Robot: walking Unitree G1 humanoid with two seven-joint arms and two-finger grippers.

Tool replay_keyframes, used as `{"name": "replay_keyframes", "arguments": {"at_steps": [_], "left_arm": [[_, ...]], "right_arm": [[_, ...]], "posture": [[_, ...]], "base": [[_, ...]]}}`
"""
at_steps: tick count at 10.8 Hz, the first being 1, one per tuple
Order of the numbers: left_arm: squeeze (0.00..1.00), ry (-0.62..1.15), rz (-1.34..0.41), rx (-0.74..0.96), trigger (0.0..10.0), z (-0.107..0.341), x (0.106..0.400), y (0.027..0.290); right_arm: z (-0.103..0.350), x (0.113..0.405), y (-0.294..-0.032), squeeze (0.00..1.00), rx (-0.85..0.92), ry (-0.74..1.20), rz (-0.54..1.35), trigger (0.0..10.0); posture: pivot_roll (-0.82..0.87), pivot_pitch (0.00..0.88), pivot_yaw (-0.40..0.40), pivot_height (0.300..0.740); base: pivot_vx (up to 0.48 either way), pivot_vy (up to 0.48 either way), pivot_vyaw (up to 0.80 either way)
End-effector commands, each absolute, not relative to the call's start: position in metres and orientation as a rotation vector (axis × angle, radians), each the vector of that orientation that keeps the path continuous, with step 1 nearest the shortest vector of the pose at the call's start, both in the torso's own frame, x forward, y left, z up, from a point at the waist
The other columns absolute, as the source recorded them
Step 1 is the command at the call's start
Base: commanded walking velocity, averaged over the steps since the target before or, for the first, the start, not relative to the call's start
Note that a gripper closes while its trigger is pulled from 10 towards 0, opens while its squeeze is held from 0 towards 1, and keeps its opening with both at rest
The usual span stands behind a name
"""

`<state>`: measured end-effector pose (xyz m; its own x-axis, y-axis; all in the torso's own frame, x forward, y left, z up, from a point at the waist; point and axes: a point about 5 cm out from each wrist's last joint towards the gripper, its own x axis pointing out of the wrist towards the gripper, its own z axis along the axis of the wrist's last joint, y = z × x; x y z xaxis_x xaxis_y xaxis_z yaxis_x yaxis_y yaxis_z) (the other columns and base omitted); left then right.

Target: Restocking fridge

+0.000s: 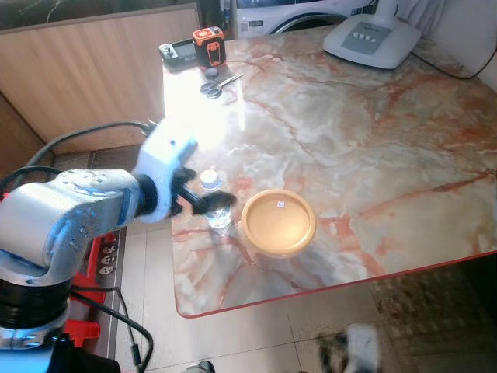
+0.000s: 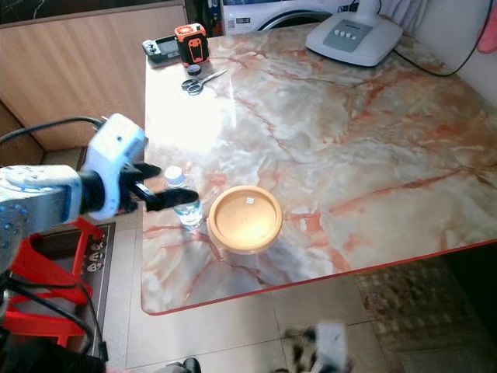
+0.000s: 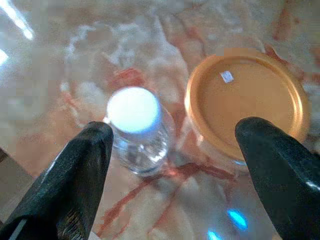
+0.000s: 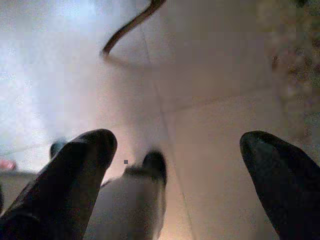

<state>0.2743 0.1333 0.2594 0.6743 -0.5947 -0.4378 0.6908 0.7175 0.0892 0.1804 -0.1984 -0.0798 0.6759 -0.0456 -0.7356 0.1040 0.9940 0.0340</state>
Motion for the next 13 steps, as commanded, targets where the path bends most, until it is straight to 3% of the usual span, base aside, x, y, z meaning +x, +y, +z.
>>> {"name": "replay_keyframes", "arguments": {"at_steps": [1, 3, 6, 11, 13], "left_arm": [[0.0, 0.397, -0.753, 0.278, 10.0, 0.262, 0.269, 0.13], [0.0, 0.403, -0.739, 0.287, 10.0, 0.264, 0.27, 0.132], [0.0, 0.412, -0.686, 0.297, 10.0, 0.276, 0.274, 0.142], [0.0, 0.42, -0.674, 0.316, 10.0, 0.281, 0.278, 0.149], [0.0, 0.402, -0.692, 0.317, 10.0, 0.281, 0.281, 0.145]], "right_arm": [[-0.082, 0.172, -0.204, 0.0, 0.089, 0.833, -0.1, 10.0], [-0.068, 0.191, -0.222, 0.0, 0.07, 0.73, -0.161, 10.0], [-0.052, 0.22, -0.215, 0.0, 0.014, 0.648, -0.162, 10.0], [-0.053, 0.206, -0.243, 0.0, -0.101, 0.667, -0.264, 10.0], [-0.059, 0.198, -0.243, 0.0, -0.12, 0.708, -0.264, 10.0]], "posture": [[-0.06, 0.154, 0.045, 0.74], [-0.06, 0.158, 0.043, 0.74], [-0.05, 0.163, 0.044, 0.74], [-0.05, 0.165, 0.046, 0.74], [-0.05, 0.164, 0.045, 0.74]], "base": [[0.0, 0.0, 0.0], [0.0, 0.0, 0.0], [0.0, 0.0, 0.0], [0.0, 0.0, 0.0], [0.0, 0.0, 0.0]]}}
